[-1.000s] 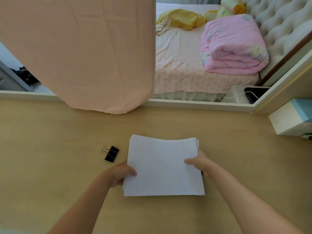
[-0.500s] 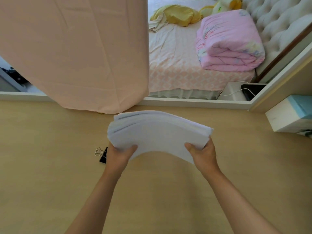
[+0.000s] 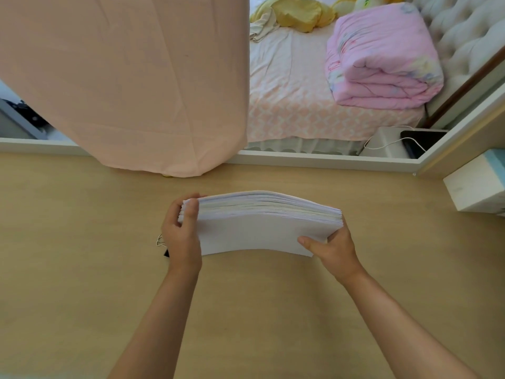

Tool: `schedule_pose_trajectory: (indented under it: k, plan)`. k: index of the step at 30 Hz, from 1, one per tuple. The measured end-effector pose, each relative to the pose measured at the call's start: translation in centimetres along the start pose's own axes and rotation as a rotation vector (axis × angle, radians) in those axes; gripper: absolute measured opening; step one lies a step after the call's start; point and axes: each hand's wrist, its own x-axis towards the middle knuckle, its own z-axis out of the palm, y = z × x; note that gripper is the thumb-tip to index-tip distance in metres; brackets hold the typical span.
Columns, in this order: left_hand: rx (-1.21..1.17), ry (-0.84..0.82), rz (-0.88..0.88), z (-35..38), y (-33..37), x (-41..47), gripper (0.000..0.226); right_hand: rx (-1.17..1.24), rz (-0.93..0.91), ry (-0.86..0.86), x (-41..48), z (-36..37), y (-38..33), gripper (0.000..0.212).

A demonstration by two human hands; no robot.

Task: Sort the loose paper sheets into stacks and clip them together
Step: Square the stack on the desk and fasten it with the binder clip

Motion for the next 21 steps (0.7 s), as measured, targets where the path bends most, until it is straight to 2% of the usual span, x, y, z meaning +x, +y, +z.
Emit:
schedule_pose_trajectory:
  k: [3, 5, 7, 9, 12, 15, 21]
  plan:
    - [0.014, 0.128, -0.012, 0.57, 0.23, 0.15, 0.02, 0.006, -0.02, 0.046, -0.03, 0.18, 0.16, 0.06]
    - [0.046, 0.155, -0.029, 0.67, 0.11, 0.31, 0.01, 0.009, -0.013, 0.066, -0.13, 0.3, 0.19, 0.062]
    - [0.039, 0.139, -0.009, 0.68, 0.1, 0.24, 0.009, -0.023, -0.012, 0.072, -0.18, 0.47, 0.25, 0.07]
    - [0.023, 0.105, 0.023, 0.57, 0.13, 0.13, 0.009, -0.061, -0.027, 0.059, -0.1, 0.51, 0.42, 0.068]
    - [0.07, 0.046, 0.027, 0.08, -0.06, 0.34, 0.026, -0.055, -0.028, 0.037, 0.35, 0.23, 0.59, 0.064]
    - [0.072, 0.017, 0.002, -0.27, -0.19, 0.5, 0.021, -0.075, -0.055, 0.007, 0.56, 0.17, 0.61, 0.05]
    - [0.016, 0.056, -0.041, 0.2, 0.3, 0.2, 0.015, -0.062, -0.077, 0.033, 0.53, 0.32, 0.59, 0.045]
